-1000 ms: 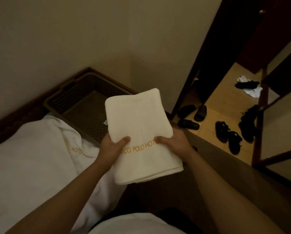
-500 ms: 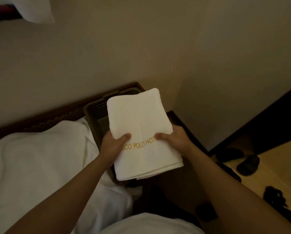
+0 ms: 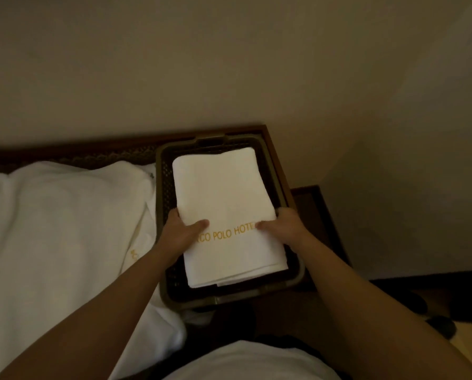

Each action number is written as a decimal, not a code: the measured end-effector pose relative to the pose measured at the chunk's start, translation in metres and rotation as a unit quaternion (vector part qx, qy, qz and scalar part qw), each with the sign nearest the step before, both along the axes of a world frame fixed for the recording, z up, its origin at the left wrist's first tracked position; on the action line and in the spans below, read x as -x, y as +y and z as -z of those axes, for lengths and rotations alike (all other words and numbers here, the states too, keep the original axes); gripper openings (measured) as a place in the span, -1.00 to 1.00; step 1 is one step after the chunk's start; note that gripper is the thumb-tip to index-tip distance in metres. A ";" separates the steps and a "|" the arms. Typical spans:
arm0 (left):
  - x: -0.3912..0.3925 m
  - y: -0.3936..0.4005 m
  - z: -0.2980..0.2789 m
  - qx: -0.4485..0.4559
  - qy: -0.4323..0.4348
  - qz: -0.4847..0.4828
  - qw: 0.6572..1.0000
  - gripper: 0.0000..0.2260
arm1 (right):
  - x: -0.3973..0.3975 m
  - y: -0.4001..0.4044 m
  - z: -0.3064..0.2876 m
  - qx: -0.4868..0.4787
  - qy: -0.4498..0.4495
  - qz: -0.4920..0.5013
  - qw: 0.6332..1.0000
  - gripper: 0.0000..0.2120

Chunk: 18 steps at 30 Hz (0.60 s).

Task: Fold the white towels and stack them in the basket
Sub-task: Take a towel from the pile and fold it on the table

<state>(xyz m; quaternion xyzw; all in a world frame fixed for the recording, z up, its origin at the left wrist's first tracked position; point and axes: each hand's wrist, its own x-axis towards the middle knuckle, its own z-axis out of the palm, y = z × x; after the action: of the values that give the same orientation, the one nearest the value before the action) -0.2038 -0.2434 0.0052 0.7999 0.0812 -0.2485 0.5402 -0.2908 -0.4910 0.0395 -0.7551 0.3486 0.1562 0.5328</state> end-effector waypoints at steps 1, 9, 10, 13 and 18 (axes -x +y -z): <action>0.001 0.004 0.011 -0.042 0.020 0.003 0.999 -0.19 | 0.000 0.001 0.008 0.030 0.053 -0.038 0.997 -0.54; 0.037 0.012 0.063 -0.122 0.094 0.073 0.985 -0.24 | 0.016 0.016 0.051 0.055 0.133 -0.143 0.979 -0.42; 0.042 0.012 0.067 -0.122 0.108 0.072 0.984 -0.25 | 0.016 0.017 0.053 0.054 0.134 -0.147 0.979 -0.39; 0.052 0.010 0.076 -0.106 0.156 0.039 0.981 -0.27 | 0.017 0.015 0.065 0.045 0.153 -0.153 0.975 -0.36; 0.061 0.013 0.084 -0.089 0.174 0.026 0.980 -0.21 | 0.031 0.012 0.088 0.022 0.161 -0.150 0.975 -0.32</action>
<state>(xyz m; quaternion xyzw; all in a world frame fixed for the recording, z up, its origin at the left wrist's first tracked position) -0.2648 -0.2307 -0.0787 0.7912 0.1749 -0.3898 0.4375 -0.3215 -0.4794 -0.0487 -0.7753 0.3158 0.3460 0.4236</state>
